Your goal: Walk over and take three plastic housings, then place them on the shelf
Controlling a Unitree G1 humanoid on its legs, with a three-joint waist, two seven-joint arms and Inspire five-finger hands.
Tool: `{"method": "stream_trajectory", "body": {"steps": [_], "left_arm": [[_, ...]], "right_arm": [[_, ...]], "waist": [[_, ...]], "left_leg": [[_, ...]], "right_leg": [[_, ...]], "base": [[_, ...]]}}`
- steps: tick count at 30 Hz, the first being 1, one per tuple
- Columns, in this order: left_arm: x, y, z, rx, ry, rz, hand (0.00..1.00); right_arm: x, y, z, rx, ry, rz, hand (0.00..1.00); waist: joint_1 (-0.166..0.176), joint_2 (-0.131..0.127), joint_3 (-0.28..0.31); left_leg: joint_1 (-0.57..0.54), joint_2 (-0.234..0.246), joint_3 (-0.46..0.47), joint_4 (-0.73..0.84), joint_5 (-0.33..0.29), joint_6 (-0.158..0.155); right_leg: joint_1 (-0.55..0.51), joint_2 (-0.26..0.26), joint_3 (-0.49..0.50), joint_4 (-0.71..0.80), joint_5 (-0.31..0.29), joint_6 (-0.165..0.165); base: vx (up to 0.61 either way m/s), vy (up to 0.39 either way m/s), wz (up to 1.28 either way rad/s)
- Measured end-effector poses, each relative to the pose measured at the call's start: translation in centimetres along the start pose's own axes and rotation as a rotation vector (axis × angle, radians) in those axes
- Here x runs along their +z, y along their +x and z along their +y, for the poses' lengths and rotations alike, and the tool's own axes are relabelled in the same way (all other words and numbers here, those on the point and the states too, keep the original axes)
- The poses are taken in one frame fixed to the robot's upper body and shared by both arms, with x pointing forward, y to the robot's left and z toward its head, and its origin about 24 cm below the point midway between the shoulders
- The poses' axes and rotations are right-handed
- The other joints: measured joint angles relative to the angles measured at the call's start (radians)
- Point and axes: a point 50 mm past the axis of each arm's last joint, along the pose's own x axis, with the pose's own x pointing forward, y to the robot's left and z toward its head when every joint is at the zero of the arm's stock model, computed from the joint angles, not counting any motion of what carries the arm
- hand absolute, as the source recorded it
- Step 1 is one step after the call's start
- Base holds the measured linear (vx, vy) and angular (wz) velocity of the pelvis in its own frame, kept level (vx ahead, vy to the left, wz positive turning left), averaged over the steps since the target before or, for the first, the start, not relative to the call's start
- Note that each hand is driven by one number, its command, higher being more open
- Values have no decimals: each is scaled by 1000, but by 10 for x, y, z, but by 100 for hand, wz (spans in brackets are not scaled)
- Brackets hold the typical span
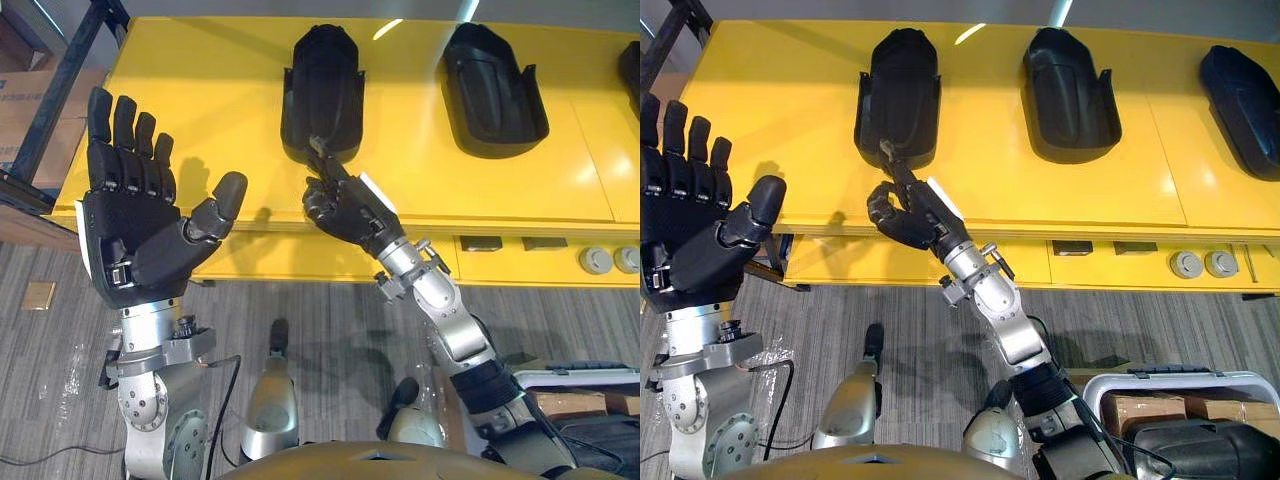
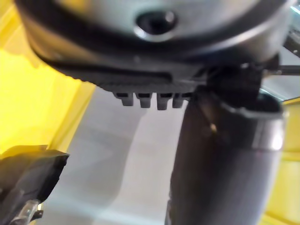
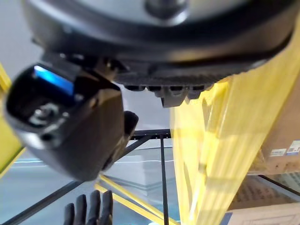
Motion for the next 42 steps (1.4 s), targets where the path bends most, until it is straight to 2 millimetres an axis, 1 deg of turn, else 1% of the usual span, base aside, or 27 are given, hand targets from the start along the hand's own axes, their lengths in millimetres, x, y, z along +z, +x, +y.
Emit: {"method": "stream_trajectory", "body": {"steps": [4,6,10,17,23,27,28,30,32,33,34,35,36,37,38,39,40,42], "left_arm": [[0,0,0,0,0,0,100],[0,0,0,0,0,0,100],[0,0,0,-1,-2,0,100],[0,0,0,-6,-2,0,100],[0,0,-2,-29,-1,0,100],[0,0,-2,-43,-1,0,100],[0,0,-2,-47,-1,-1,100],[0,1,-3,-53,-3,-6,100],[-2,2,-3,-57,0,-2,100],[-7,4,-5,-67,0,10,100],[-10,5,-5,-72,2,18,100],[-16,7,-6,-86,18,45,100],[-21,7,-7,-96,20,72,100],[-23,7,-7,-102,19,84,100],[-28,7,-7,-102,18,115,100],[-33,5,-7,-104,16,142,100],[-35,5,-7,-109,14,154,100],[-41,3,-12,-138,-4,183,100]], "right_arm": [[0,2,0,-30,1,-8,100],[2,4,-1,-39,-32,-21,100],[3,11,-2,-63,-25,-35,100],[7,18,-5,-67,-33,-49,100],[7,18,-4,-42,-34,-54,100],[5,14,-2,-29,-11,-53,100],[5,9,-2,-26,10,-53,100],[9,-3,2,-15,58,-80,100],[14,-16,2,-10,82,-98,100],[16,-25,-1,-32,96,-103,100],[17,-29,-3,-51,97,-105,100],[19,-41,-9,-102,119,-110,100],[21,-54,-16,-159,129,-113,100],[23,-61,-20,-194,145,-118,100],[25,-74,-26,-253,155,-118,100],[25,-86,-31,-311,164,-107,100],[25,-93,-34,-344,160,-99,100],[19,-112,-41,-473,165,-52,100]], "waist": [[0,2,5],[0,6,14],[-2,6,22],[-1,9,32],[-6,9,32],[-6,6,31],[-1,2,28],[-5,-8,22],[-28,-30,6],[-40,-43,-8],[-48,-49,-16],[-64,-60,-41],[-84,-69,-51],[-91,-73,-57],[-112,-78,-73],[-134,-78,-96],[-141,-78,-108],[-186,-68,-134]], "left_leg": [[0,0,-5,0,0,-1],[0,0,-7,0,-2,-4],[-1,0,-8,0,-2,-6],[-1,-1,-8,0,2,-1],[-1,-1,-4,0,0,-3],[15,0,10,0,-4,-5],[24,4,27,0,-9,-8],[38,9,51,0,-17,-10],[64,15,93,0,-31,-15],[85,20,120,0,-39,-17],[94,22,132,0,-44,-18],[104,27,158,0,-53,-21],[128,33,184,0,-61,-25],[140,37,201,0,-66,-27],[159,45,230,0,-75,-33],[171,52,264,0,-83,-37],[178,56,281,0,-86,-39],[215,74,352,0,-102,-52]], "right_leg": [[1,0,-7,0,-1,-1],[3,0,-9,0,-1,-1],[2,0,-10,0,-1,-1],[2,0,-10,-1,-1,-1],[3,2,-9,-10,1,1],[18,7,0,-36,11,5],[19,9,16,-46,16,3],[20,15,38,-63,29,8],[17,18,78,-72,36,8],[17,19,105,-72,36,8],[17,20,116,-72,35,8],[13,23,141,-72,35,7],[14,28,166,-72,35,7],[13,31,183,-72,35,7],[8,38,212,-72,34,5],[-6,45,245,-72,35,3],[-14,50,263,-72,37,2],[-30,70,327,-78,44,-7]], "base": [[-47,-22,4],[-44,-16,2],[-42,-18,1],[0,0,0],[0,0,-1],[4,-14,-10],[21,-30,-33],[35,-29,-41],[55,-19,-56],[52,-14,-55],[52,-18,-61],[54,-19,-60],[52,-16,-64],[37,-13,-70],[19,-14,-77],[18,-17,-78],[25,-22,-77],[35,-30,-83]]}}
